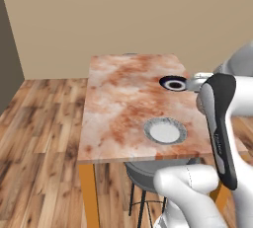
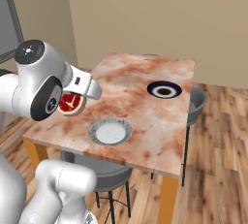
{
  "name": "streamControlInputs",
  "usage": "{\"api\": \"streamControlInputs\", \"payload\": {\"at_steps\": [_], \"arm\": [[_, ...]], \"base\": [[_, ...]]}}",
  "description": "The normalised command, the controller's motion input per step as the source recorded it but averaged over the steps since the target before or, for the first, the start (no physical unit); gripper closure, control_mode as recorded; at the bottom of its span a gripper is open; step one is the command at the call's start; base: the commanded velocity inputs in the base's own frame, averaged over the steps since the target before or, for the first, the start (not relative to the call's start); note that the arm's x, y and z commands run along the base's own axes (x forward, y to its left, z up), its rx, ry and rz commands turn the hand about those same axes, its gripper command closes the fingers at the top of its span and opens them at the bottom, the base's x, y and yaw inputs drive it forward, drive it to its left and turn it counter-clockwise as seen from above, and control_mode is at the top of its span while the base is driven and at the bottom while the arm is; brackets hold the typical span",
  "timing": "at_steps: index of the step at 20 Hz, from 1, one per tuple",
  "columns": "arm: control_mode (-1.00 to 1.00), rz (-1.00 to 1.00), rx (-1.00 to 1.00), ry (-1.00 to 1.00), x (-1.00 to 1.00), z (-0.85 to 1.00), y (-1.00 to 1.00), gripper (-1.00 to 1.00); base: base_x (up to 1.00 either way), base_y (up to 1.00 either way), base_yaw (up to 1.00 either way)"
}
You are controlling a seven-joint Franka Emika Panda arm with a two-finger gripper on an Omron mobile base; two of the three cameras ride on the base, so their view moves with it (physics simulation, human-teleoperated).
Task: Transport the steak and onion to the fridge. Place the steak on the rack containing meat and place the onion on the rack containing the vegetable, ensuring meats and vegetables are on different racks.
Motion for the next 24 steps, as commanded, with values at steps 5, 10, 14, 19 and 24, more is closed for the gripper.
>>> {"api": "streamControlInputs", "payload": {"at_steps": [5, 10, 14, 19, 24], "arm": [[-1.0, 0.0, 0.0, -0.09, -0.32, 0.11, 0.03, 1.0], [1.0, 0.0, 0.0, -0.02, -0.11, 0.0, 0.12, 1.0], [1.0, 0.0, 0.0, 0.0, 0.0, 0.0, 0.0, 1.0], [1.0, 0.0, 0.0, 0.0, 0.0, 0.0, 0.0, 1.0], [1.0, 0.0, 0.0, 0.0, 0.0, 0.0, 0.0, 1.0]], "base": [[0.0, 0.0, 0.0], [-0.52, 0.44, 0.0], [-1.0, 0.88, 0.03], [-0.9, 0.99, 0.28], [0.0, 0.38, 0.91]]}}
